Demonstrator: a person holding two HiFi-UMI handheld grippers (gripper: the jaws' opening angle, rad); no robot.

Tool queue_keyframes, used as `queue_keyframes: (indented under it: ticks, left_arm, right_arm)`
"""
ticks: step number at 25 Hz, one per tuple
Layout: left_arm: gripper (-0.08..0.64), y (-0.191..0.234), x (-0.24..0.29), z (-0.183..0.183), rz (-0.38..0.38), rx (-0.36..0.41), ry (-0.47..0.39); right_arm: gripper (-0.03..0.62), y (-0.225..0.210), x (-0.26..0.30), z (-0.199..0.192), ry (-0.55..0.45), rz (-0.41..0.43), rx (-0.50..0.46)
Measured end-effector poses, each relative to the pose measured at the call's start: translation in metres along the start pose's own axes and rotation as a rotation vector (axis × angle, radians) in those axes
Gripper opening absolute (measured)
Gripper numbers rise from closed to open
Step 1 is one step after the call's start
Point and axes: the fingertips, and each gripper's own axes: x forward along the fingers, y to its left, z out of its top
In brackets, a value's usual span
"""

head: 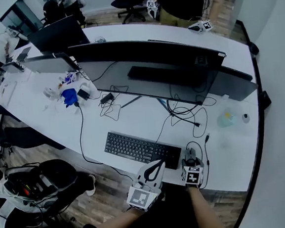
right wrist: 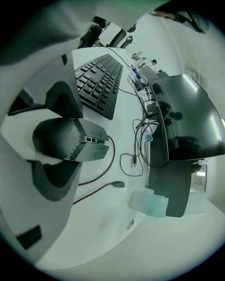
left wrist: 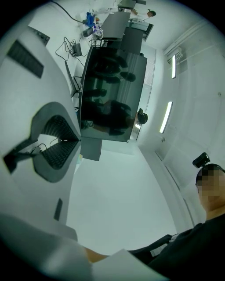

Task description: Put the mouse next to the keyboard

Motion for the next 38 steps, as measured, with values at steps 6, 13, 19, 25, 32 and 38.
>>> queue_keyframes:
  ticks: [6, 13, 19, 25, 32, 38]
  left_arm:
    - [0.014, 0.005, -0.045, 0.009, 0.037, -0.014, -0.04]
    - [0.014, -0.01, -0.092, -0.009, -0.019, -0.083, -0.088]
    - [0.014, -0.038, -0.126, -0.004, -0.041, -0.095, -0.138]
    - [0.014, -0.089, -0.159, 0.005, -0.076, -0.115, -0.135]
    - [0.014, -0.196, -0.222, 0.017, -0.058, -0.059, -0.213]
    - [0.014, -0.274, -0.286, -0.001, -0.02, -0.012, -0.228]
  right_arm:
    - [0.308, 0.004, -0.026, -0.005, -0.018, -0.02, 0.005]
    - [0.308, 0.046, -0.129, -0.002, -0.167, 0.049, 0.025]
    - [0.248, 0.098, -0.234, 0.003, -0.358, 0.204, -0.038]
    - [0.021, 0.12, -0.338, 0.023, -0.631, 0.221, -0.005]
    - [0.018, 0.122, -0.458, -0.018, -0.808, 0.135, -0.151]
    - [0.017, 0.121, -0.517, -0.096, -0.861, 0.142, -0.141]
